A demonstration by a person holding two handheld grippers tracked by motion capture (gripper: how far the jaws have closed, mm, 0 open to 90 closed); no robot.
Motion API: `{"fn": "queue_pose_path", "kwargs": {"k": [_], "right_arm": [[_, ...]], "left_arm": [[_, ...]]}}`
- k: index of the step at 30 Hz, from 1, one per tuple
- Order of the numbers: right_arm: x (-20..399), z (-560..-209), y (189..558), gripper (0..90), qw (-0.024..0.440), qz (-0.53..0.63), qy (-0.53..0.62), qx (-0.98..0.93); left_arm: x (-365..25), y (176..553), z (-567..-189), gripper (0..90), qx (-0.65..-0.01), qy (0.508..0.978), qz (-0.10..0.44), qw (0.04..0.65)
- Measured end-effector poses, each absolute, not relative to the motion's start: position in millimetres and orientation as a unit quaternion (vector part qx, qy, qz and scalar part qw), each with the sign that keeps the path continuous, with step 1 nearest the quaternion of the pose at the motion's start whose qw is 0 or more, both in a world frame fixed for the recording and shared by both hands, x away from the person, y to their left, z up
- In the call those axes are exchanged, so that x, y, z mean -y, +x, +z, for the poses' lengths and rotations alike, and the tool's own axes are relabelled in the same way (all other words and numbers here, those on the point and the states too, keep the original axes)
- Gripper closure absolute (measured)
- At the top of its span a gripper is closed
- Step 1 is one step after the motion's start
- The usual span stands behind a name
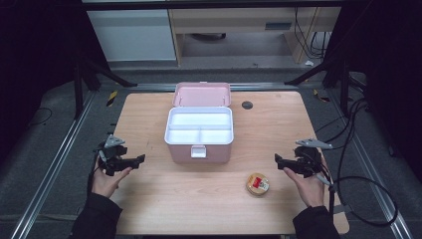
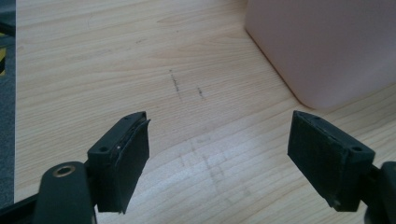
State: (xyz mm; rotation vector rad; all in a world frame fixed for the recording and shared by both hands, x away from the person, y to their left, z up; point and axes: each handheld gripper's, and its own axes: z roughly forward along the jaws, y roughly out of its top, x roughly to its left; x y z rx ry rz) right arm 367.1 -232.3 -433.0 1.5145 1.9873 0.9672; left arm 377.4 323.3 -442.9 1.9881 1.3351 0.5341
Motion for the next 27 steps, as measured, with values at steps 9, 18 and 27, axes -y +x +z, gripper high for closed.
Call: {"fn": "queue_pose_path", "kwargs": {"k": [9,18,27], "right_arm": [[192.5,-446.8,359.0,5.8,0.188,0.319,0.505,-0.78],[170.9,-473.6,347.5,5.2,0.154,0.283,0.484,-0.813],[154.4,-482.8,345.9,5.6,0.134,0.251,0.467,-0.837]], "left_arm": [[-320.0,371.5,-446.6,19.8,-0.514,0.77,0.194,0.323],[-311.5,368.6,-448.2,19.3,-0.505,0.778,0.198,0.317],[-309.6,367.8,-448.6,19.1,-0.503,0.78,0.201,0.314]]}}
